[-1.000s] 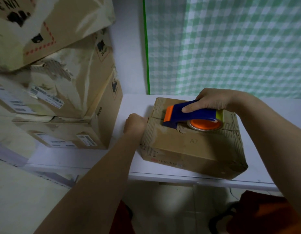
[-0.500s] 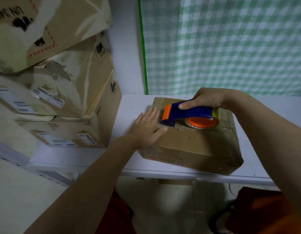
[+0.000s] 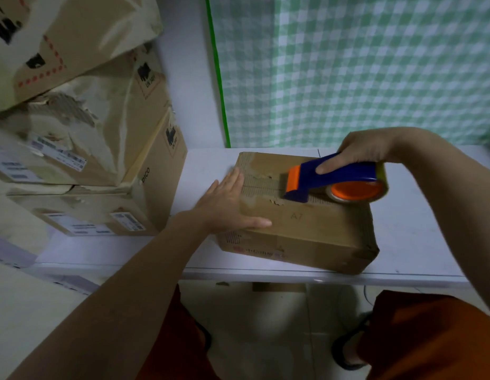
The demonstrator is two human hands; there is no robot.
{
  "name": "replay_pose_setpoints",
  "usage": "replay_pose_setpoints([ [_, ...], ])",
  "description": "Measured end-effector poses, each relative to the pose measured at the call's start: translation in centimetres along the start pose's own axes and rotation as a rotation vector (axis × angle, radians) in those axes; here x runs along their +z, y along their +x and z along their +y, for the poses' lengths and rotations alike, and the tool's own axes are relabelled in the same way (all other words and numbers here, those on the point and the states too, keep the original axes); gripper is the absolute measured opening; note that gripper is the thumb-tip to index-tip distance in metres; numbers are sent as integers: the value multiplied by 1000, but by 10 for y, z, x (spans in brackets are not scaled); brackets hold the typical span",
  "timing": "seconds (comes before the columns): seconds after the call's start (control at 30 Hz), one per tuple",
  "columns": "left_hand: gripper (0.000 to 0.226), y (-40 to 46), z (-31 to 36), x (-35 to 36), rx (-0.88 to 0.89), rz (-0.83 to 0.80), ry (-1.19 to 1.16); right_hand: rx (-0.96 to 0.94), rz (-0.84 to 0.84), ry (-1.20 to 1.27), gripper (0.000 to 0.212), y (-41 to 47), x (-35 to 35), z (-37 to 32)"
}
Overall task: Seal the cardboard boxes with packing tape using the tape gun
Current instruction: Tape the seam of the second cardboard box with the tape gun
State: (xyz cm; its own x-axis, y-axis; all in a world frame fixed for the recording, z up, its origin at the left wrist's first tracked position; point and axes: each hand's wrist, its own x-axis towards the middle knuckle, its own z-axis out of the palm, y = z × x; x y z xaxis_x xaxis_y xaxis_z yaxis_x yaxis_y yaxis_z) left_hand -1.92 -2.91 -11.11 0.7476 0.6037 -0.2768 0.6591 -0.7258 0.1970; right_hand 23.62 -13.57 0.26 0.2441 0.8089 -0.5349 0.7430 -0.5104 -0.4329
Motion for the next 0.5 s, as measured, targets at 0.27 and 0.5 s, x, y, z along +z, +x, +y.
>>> replay_pose_setpoints([
  [0.27, 141, 1, 25, -10, -20, -23, 122, 6, 7, 13, 67, -1, 2, 10],
  [0.5, 145, 7, 69, 8, 212, -17, 174, -10, -11, 3, 53, 6, 1, 11],
])
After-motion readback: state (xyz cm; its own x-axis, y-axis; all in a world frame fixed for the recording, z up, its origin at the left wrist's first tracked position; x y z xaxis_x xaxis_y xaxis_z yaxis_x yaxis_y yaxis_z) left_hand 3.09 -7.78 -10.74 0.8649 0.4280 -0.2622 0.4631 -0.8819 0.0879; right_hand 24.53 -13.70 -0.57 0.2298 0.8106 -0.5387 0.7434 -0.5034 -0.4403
